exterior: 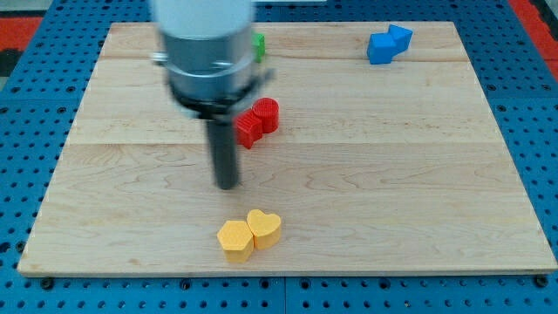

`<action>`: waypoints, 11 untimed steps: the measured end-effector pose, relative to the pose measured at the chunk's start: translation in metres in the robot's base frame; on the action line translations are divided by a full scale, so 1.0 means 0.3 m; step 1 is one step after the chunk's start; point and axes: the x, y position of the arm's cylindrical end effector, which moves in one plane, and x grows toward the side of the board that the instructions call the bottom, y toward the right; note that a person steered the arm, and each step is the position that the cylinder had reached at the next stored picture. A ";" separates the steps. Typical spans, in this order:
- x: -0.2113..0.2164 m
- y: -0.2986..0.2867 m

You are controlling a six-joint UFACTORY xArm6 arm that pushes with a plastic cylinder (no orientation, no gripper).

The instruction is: Move your arm towards the top left side of the board

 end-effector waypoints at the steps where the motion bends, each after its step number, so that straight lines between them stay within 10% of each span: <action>1: -0.095 -0.176; 3: -0.523 -0.197; 11: -0.873 -0.160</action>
